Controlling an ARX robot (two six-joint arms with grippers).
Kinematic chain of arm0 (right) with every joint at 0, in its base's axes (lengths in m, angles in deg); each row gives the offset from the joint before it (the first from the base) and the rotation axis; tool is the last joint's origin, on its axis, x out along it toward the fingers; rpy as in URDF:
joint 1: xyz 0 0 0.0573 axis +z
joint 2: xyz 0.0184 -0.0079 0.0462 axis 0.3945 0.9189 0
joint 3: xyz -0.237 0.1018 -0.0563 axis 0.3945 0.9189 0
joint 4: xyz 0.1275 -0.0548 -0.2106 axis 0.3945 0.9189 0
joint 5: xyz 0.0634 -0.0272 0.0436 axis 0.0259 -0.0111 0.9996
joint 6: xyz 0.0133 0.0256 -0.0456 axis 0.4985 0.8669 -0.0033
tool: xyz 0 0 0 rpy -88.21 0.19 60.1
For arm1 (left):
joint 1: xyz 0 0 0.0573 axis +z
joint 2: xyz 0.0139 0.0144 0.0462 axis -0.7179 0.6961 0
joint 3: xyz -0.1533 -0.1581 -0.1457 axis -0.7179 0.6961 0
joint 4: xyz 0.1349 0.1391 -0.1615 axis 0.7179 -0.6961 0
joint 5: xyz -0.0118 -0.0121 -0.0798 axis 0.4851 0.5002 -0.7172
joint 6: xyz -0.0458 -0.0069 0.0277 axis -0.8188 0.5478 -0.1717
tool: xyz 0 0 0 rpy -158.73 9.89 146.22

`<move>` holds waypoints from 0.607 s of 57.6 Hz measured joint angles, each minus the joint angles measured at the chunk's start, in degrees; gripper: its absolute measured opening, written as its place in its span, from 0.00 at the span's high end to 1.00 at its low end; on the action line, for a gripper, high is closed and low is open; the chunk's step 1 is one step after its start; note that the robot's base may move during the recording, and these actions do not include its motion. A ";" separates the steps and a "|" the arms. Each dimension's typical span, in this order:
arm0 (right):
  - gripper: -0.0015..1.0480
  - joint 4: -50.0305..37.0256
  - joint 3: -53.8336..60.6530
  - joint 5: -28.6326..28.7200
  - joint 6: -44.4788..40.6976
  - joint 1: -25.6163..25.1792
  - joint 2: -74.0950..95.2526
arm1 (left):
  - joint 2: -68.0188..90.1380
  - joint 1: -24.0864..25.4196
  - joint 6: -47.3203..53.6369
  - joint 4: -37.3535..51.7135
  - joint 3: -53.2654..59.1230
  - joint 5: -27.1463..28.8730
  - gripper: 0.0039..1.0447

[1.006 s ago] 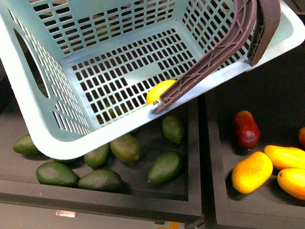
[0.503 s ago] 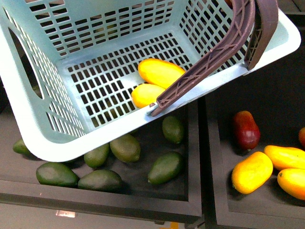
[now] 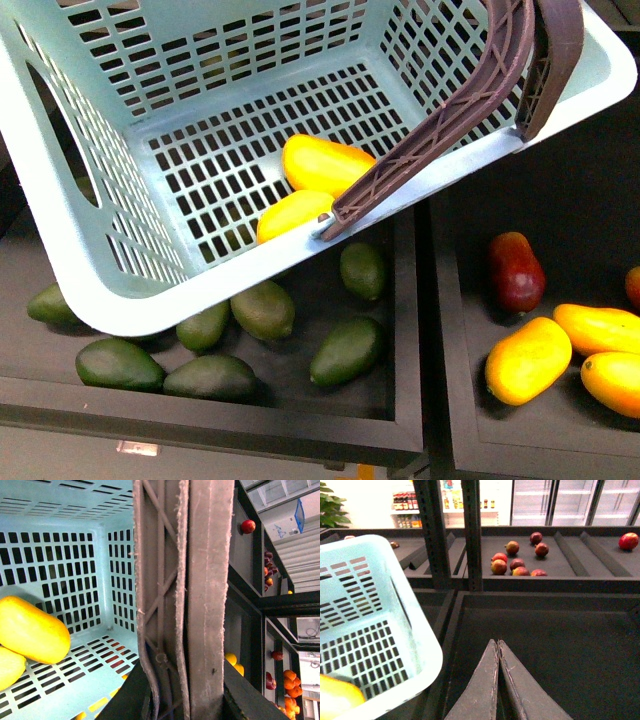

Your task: Pick lemon and mango into basket

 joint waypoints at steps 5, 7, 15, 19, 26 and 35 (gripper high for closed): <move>0.98 -0.07 2.40 0.24 -0.09 0.00 -2.12 | 0.00 -0.02 -0.02 0.00 0.00 -0.13 0.82; 0.98 -0.02 3.61 0.24 -0.09 -0.02 -3.26 | 0.00 -0.02 -0.04 0.00 0.00 -0.37 0.82; 0.98 0.72 6.67 0.22 -0.09 -0.02 -7.37 | 0.00 0.00 -0.13 0.00 0.00 -0.35 0.82; 0.98 1.53 8.02 0.22 -0.09 -0.02 -9.46 | 0.00 0.00 -0.09 0.00 0.00 -0.33 0.82; 0.98 3.23 9.94 0.22 -0.09 -0.02 -12.90 | 0.00 -0.02 -0.11 0.00 0.00 -0.37 0.82; 0.98 6.01 11.89 0.22 -0.09 -0.02 -17.64 | 0.00 0.00 -0.11 0.00 0.00 -0.33 0.82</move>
